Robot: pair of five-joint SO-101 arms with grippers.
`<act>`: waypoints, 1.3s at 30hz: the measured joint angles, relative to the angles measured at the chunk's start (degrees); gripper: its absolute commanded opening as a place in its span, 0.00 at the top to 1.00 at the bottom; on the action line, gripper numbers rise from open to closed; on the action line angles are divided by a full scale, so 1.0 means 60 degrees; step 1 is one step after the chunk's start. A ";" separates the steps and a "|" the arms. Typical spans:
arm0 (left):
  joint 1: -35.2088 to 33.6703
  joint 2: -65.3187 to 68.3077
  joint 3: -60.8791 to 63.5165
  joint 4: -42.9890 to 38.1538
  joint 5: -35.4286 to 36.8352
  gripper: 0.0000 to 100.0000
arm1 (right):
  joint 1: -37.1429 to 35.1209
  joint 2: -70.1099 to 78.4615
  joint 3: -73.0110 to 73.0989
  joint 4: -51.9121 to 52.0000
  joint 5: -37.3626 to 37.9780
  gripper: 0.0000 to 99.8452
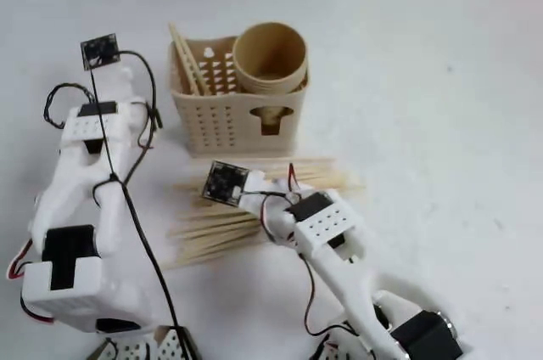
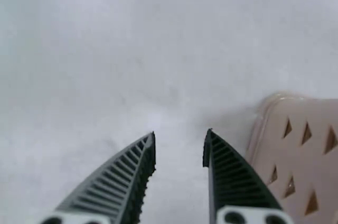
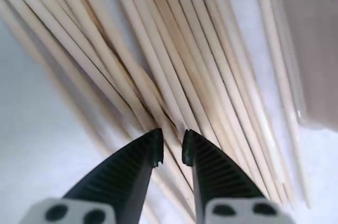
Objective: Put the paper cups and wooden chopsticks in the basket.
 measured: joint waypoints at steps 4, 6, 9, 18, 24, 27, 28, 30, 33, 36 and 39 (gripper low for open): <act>0.0000 0.0000 0.0000 0.0000 0.0000 0.83 | -0.0029 0.0000 0.0000 0.0000 0.0000 0.95; 0.0000 0.0000 0.0000 0.0000 0.0000 0.83 | -0.0015 0.0000 0.0000 0.0000 0.0000 0.96; 0.0000 0.0000 0.0000 0.0000 0.0000 0.83 | -0.0015 0.0000 0.0000 0.0000 0.0000 0.97; 0.0000 0.0000 0.0000 0.0000 0.0000 0.83 | -0.0015 0.0000 0.0000 -0.0015 0.0000 0.85; 0.0000 0.0000 0.0000 0.0000 0.0000 0.83 | -0.0689 0.0000 -0.0322 0.0322 0.0718 0.69; 0.0000 0.0000 0.0000 0.0000 0.0000 0.83 | -0.0967 0.0205 -0.1201 0.0996 0.0982 0.71; 0.0000 0.0000 0.0000 0.0000 0.0000 0.83 | -0.1026 0.0352 -0.1436 0.1084 0.1011 0.71; 0.0000 0.0000 0.0000 0.0000 0.0000 0.83 | -0.1070 0.0908 -0.1890 0.1158 0.1040 0.72; 0.0000 0.0000 0.0000 0.0000 0.0000 0.83 | -0.1040 0.1758 -0.2300 0.1158 0.1070 0.76; 0.0000 0.0000 0.0000 0.0000 0.0000 0.83 | -0.1055 0.2344 -0.2344 0.0982 0.1070 0.82; 0.0000 0.0000 0.0000 0.0000 0.0000 0.83 | -0.1055 0.2579 -0.2359 0.0938 0.1070 0.90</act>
